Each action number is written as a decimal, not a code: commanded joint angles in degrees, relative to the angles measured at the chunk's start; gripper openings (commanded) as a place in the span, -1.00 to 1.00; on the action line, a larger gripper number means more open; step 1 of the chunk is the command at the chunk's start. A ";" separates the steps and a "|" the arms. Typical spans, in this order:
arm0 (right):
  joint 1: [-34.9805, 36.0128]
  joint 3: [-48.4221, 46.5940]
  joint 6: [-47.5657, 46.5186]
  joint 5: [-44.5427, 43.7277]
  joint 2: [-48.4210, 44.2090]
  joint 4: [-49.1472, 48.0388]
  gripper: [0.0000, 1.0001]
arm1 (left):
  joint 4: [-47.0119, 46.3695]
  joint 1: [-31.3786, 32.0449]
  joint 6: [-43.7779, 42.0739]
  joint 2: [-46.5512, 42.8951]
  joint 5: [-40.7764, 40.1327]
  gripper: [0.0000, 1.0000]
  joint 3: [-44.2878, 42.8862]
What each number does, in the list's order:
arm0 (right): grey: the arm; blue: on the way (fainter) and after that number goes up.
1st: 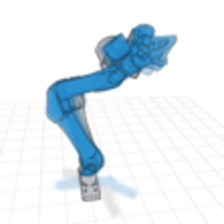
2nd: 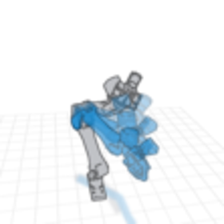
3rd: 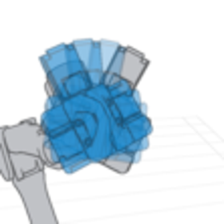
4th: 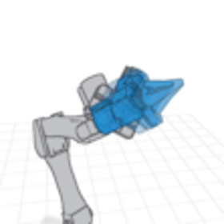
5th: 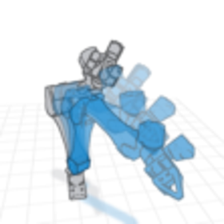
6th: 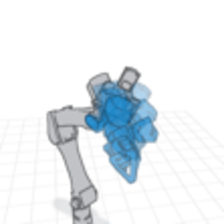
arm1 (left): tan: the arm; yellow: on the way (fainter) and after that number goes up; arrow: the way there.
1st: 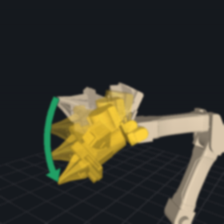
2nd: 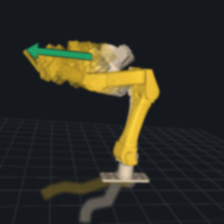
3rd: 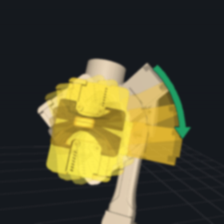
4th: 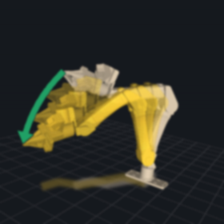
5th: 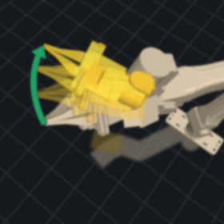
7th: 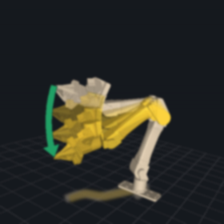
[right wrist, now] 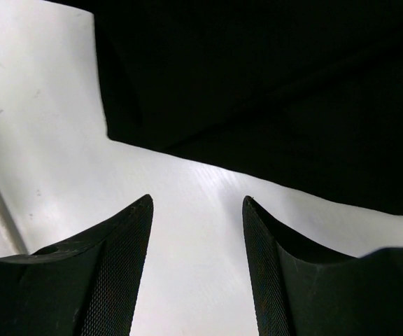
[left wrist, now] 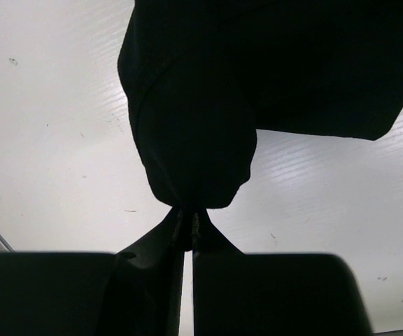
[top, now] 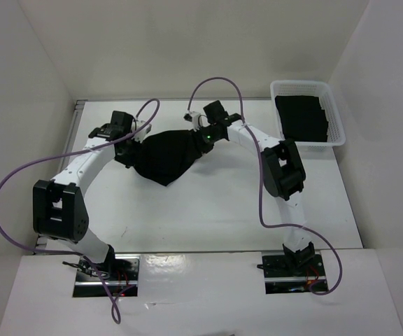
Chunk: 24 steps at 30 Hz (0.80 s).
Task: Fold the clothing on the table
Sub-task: Flatten the skirt out
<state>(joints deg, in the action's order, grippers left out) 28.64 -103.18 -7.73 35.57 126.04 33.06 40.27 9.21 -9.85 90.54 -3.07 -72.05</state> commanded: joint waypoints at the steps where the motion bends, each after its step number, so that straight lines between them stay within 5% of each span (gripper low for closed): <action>1: 0.10 -2.47 1.48 4.76 -0.36 0.08 0.18 | -0.28 -0.51 1.41 -1.42 0.87 -1.00 -0.02; 24: 6.07 -9.41 3.60 15.23 11.07 0.08 0.18 | -0.81 -1.04 1.94 -0.89 0.87 -1.00 2.09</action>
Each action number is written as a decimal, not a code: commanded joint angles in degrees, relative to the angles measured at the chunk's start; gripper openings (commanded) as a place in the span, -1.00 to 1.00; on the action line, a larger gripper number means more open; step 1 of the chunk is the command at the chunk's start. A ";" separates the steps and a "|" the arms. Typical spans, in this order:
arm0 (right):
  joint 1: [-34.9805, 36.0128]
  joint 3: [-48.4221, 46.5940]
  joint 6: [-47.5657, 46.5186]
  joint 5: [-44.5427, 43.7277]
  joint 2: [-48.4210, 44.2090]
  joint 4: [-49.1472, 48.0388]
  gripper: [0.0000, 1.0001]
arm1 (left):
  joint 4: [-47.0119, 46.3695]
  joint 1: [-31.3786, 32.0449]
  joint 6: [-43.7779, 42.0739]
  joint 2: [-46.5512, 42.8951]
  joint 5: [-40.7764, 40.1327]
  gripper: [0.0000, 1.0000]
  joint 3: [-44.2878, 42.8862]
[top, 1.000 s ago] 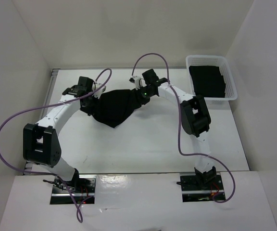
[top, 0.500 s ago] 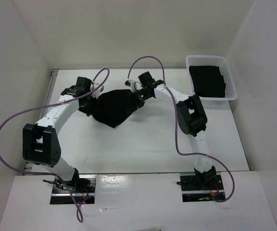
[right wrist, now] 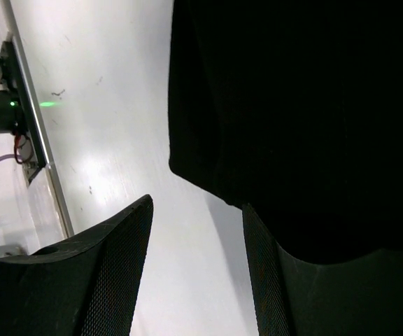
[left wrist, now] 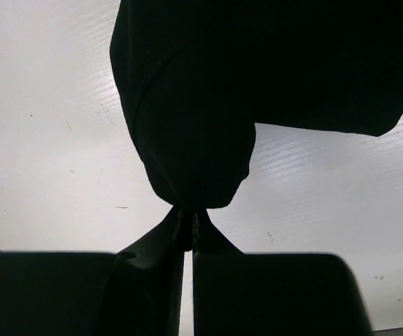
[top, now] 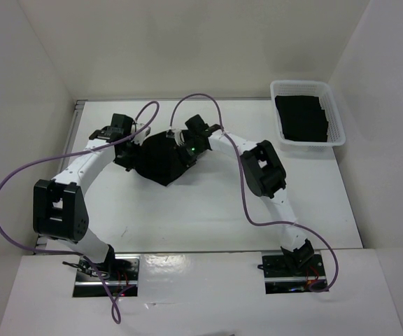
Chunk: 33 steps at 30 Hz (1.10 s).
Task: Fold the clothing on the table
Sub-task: Flatten the skirt out
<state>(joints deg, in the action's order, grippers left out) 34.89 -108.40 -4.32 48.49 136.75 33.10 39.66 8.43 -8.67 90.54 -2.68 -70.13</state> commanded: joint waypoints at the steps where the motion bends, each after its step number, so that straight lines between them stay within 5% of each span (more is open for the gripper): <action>1: -0.18 -4.19 0.19 2.31 0.36 0.03 0.18 | -0.20 -0.25 0.76 -0.89 0.48 -1.00 0.17; 33: -3.17 -3.83 -1.40 -0.68 2.82 0.65 0.18 | -0.72 -0.78 0.23 -1.42 0.48 -1.00 0.69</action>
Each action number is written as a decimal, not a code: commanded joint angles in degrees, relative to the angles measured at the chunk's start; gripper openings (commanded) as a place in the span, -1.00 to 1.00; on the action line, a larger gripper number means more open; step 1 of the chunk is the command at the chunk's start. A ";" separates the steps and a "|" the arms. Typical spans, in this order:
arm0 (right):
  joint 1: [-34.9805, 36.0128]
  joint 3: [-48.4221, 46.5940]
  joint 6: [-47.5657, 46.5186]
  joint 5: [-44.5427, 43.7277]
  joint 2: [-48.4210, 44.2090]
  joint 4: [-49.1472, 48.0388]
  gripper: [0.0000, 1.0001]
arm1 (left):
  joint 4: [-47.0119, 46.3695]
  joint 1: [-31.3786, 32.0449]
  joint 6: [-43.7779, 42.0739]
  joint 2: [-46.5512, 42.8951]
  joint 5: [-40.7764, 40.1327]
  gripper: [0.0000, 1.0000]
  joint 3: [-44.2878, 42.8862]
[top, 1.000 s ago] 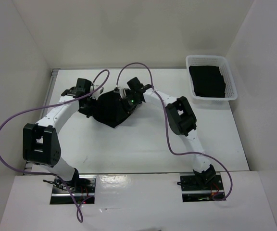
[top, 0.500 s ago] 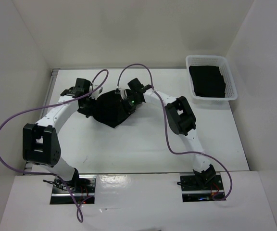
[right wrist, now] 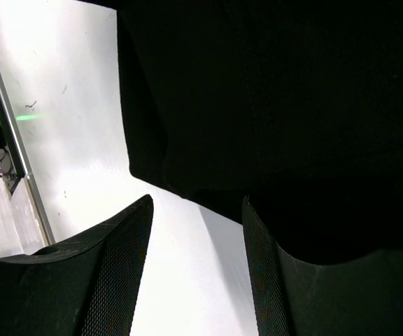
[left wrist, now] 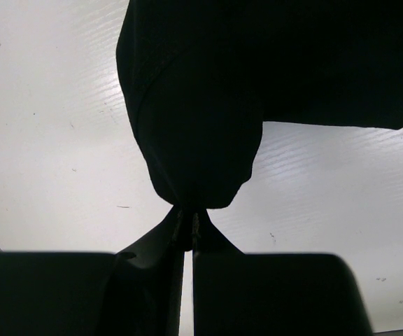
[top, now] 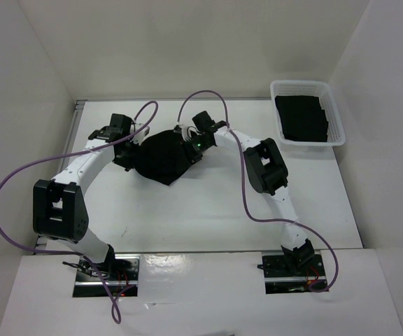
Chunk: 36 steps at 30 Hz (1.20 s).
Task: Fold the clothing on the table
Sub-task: Flatten the skirt out
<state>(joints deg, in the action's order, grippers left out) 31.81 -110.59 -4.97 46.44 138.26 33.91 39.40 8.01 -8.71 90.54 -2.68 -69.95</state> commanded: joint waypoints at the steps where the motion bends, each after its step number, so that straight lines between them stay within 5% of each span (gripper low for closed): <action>1: -0.08 -2.26 -0.74 1.90 1.31 0.36 0.18 | -0.46 -0.36 0.27 -1.42 -0.04 -1.00 0.52; 13: -0.08 -5.16 -0.21 4.27 4.12 0.89 0.16 | -0.46 -0.36 0.27 -0.89 -0.05 -1.00 -0.01; 25: 1.06 -11.31 0.84 5.33 7.37 1.95 -0.12 | -0.46 -0.36 0.27 0.69 0.48 -1.00 -0.54; 29: 1.59 -12.46 1.37 5.33 7.99 2.48 -0.41 | -0.46 -0.36 0.27 0.69 0.48 -1.00 -0.54; 33: 2.11 -12.99 1.37 4.81 7.99 3.09 -0.95 | -0.46 -0.36 0.27 0.69 0.48 -1.00 -1.14; 36: 2.11 -13.52 0.14 2.44 6.25 4.32 -1.00 | 0.15 -0.36 0.27 0.69 0.48 -1.00 -1.93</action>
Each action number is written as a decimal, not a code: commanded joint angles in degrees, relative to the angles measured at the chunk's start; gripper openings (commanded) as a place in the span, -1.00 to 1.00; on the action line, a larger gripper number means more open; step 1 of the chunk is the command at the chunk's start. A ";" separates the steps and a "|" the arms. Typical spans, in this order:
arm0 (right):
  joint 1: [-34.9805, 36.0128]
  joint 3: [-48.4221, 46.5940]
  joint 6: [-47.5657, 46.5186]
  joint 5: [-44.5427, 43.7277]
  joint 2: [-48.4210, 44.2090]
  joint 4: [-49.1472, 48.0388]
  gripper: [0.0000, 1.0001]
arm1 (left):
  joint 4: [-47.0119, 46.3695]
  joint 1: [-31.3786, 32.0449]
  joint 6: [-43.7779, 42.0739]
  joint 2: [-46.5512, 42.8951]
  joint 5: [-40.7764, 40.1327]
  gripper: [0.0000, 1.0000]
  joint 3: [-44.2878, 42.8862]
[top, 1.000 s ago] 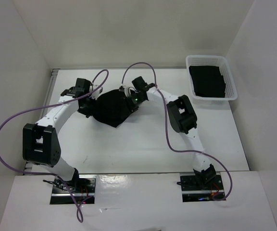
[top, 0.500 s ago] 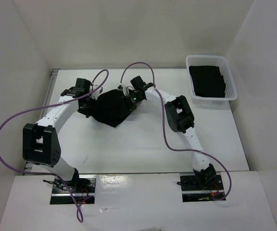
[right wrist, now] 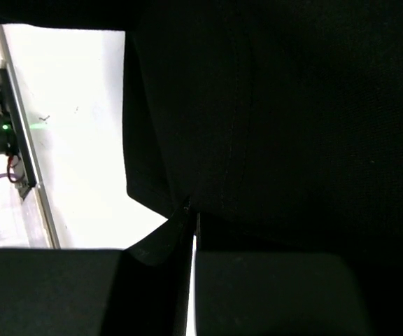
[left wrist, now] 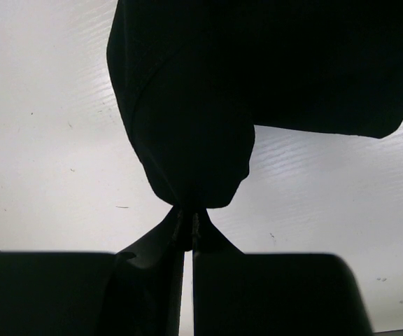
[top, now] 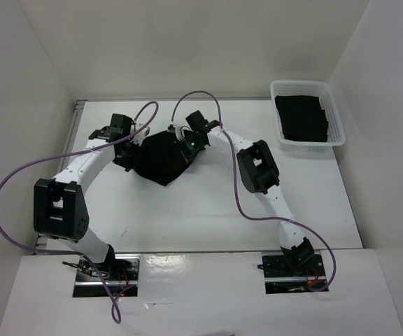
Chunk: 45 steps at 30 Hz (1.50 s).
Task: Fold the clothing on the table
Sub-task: Flatten the skirt out
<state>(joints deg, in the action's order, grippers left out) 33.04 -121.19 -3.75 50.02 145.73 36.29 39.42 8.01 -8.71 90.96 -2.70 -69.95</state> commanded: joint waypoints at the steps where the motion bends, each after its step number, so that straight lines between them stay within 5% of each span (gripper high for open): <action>1: 0.89 -2.92 -1.09 -1.85 -2.11 2.72 -1.00 | 0.13 -0.36 0.27 0.27 0.50 -1.00 -2.64; 15: -1.66 4.89 -5.21 -17.57 -29.78 3.87 -1.00 | 4.34 0.16 -3.59 -9.56 2.96 -1.00 -11.17; 28: -1.66 8.33 -8.64 -23.21 -42.62 5.72 -1.00 | 8.12 1.48 -7.28 -22.12 2.61 -0.89 -11.17; 36: -1.66 9.21 -9.70 -26.72 -46.33 5.72 -1.00 | 14.63 1.48 -9.04 -23.98 13.67 -0.86 -18.63; 45: -2.89 -2.29 -9.70 -29.01 -38.61 5.72 -1.00 | 12.97 1.48 -9.57 -13.11 13.43 -0.81 -27.78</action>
<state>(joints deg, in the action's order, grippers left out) 30.96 -118.19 -12.93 22.50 104.68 42.96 54.19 9.41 -16.78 74.02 9.50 -95.11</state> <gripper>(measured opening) 0.008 0.093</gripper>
